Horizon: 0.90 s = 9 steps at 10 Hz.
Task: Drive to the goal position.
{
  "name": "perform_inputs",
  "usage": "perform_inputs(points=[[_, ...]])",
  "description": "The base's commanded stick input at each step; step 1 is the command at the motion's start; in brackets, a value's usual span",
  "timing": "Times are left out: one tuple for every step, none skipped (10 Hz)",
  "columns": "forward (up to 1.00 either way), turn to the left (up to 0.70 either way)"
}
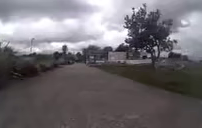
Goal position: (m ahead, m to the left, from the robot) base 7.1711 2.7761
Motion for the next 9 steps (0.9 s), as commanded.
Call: perform_inputs(points=[[1.0,0.0],[1.0,0.0],[1.0,0.0],[1.0,0.0],[1.0,0.0],[1.0,0.0],[1.0,0.0],[1.0,0.0],[1.0,0.0]])
